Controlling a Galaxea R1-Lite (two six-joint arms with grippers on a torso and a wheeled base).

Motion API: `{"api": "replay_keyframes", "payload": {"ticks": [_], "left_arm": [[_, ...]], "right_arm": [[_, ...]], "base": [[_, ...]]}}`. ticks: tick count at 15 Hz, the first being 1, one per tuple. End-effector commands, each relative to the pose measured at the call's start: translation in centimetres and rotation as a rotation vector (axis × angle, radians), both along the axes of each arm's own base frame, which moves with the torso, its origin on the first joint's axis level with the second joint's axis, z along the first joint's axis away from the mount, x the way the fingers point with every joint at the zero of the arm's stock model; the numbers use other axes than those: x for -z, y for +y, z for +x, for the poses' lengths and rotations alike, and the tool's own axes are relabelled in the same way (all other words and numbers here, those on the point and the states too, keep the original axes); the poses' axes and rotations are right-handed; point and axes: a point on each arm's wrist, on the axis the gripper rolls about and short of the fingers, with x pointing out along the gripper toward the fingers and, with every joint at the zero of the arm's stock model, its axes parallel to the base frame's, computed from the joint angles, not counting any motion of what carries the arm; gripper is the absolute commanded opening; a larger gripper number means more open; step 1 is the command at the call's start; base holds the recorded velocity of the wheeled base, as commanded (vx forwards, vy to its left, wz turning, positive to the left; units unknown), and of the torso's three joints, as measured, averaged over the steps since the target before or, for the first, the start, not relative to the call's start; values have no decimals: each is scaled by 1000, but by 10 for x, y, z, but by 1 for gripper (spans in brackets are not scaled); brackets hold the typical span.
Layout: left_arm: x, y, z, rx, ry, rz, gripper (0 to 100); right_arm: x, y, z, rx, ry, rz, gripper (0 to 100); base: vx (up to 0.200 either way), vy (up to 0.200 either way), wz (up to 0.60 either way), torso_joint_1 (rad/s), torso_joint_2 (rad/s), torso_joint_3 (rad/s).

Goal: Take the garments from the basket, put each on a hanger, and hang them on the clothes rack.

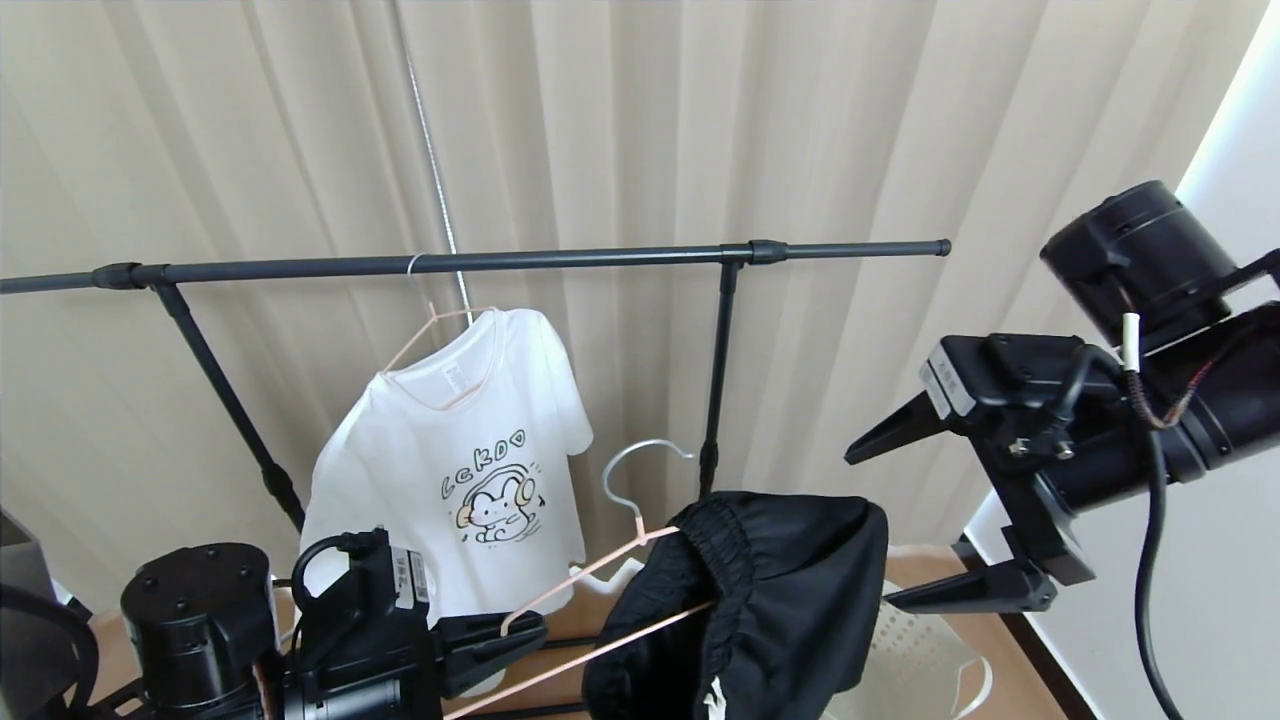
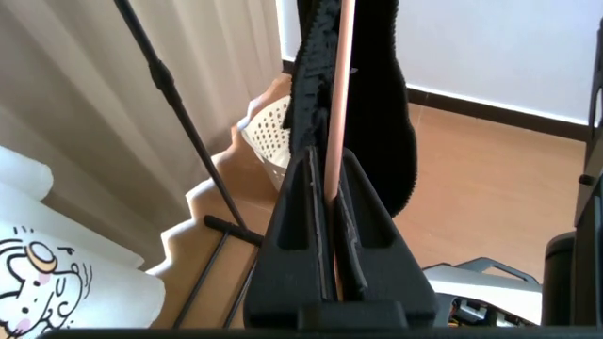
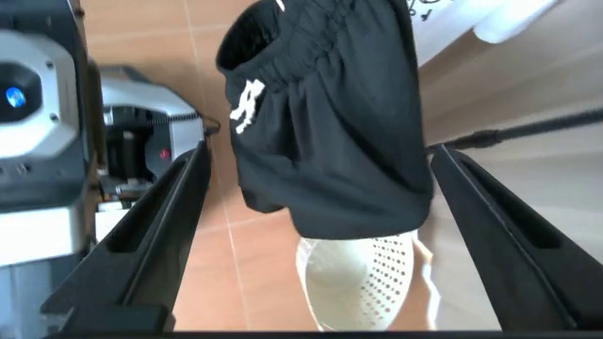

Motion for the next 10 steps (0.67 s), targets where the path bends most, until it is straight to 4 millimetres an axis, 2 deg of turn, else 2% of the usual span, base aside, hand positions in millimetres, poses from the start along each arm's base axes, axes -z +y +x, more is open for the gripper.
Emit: {"api": "replay_keyframes", "payload": {"ticks": [1,6,10], "left_arm": [[-2,-2,-2,12,-6,-3,0],[-3,-4,-6,29,-7,-3,0],[-5,-5,-9,38,-17,-8,0]], "right_arm": [[16,10,21,-8,50,-20,100],[27,41,32,-81,70,-25,100],[34,53,40,-101,68,-24,100]], "base": [[0,0,0,0,0,0],[0,0,0,0,0,0],[0,0,0,0,0,0]]}}
